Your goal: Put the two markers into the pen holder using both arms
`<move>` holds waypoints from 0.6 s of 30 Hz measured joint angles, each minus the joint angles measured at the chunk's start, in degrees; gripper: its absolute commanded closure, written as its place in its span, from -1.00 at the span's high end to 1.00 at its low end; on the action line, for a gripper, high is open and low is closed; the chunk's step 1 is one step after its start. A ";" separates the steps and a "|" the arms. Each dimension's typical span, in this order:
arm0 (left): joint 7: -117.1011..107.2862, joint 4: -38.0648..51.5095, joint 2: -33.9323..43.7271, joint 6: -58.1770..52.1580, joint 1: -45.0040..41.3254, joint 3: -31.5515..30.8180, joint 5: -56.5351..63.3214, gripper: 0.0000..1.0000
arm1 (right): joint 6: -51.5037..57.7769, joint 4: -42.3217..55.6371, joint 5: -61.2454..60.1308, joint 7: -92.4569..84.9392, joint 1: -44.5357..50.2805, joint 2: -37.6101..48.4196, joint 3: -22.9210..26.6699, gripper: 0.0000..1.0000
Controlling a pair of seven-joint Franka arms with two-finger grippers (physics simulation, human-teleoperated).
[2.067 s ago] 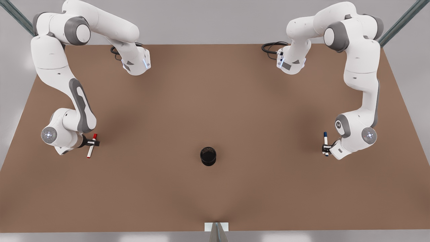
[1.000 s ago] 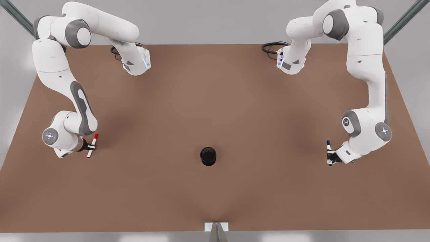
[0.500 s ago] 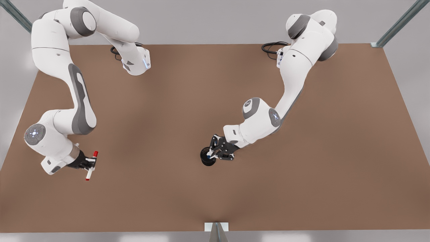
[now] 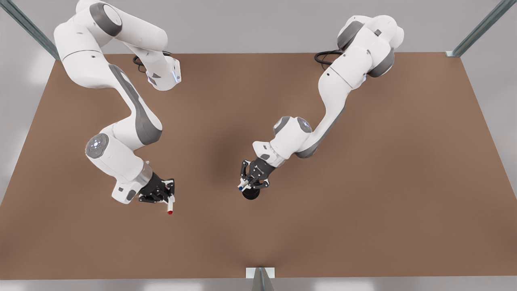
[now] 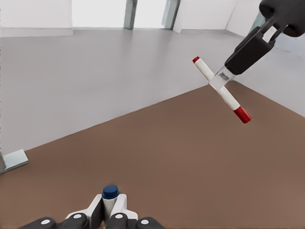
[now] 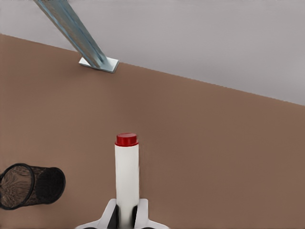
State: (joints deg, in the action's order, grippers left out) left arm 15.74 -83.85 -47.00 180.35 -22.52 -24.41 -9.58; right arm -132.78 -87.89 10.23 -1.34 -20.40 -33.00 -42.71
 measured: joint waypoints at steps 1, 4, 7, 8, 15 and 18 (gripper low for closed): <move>-0.28 -0.36 -0.10 0.75 0.09 0.05 0.19 -0.57 | -0.73 0.02 0.00 0.02 0.48 -0.36 -0.08 -0.46; -1.00 -0.69 -1.33 2.98 0.10 0.38 0.70 -0.57 | -2.87 0.18 -0.02 0.07 2.01 -1.21 -0.15 -0.46; -1.58 -0.66 -2.40 4.69 0.04 0.58 1.01 -0.57 | -4.33 0.19 -0.04 0.10 2.31 -1.43 -0.16 -0.46; -1.75 -0.66 -2.89 5.22 -0.05 0.60 1.08 -0.57 | -4.74 0.20 -0.05 0.11 2.48 -1.50 -0.16 -0.46; -2.94 -0.72 -4.62 7.79 -0.79 0.62 1.30 1.00 | -6.79 0.06 -0.08 0.11 3.44 -2.46 -0.51 -0.46; -3.47 -2.33 -4.35 8.72 0.02 0.57 1.26 1.00 | -8.66 0.05 -0.08 0.15 4.45 -2.93 -0.74 -0.46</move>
State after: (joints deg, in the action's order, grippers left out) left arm 12.28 -86.18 -51.35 189.08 -22.49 -23.83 -8.32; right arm -141.44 -87.84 10.14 -1.19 -15.94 -35.93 -43.45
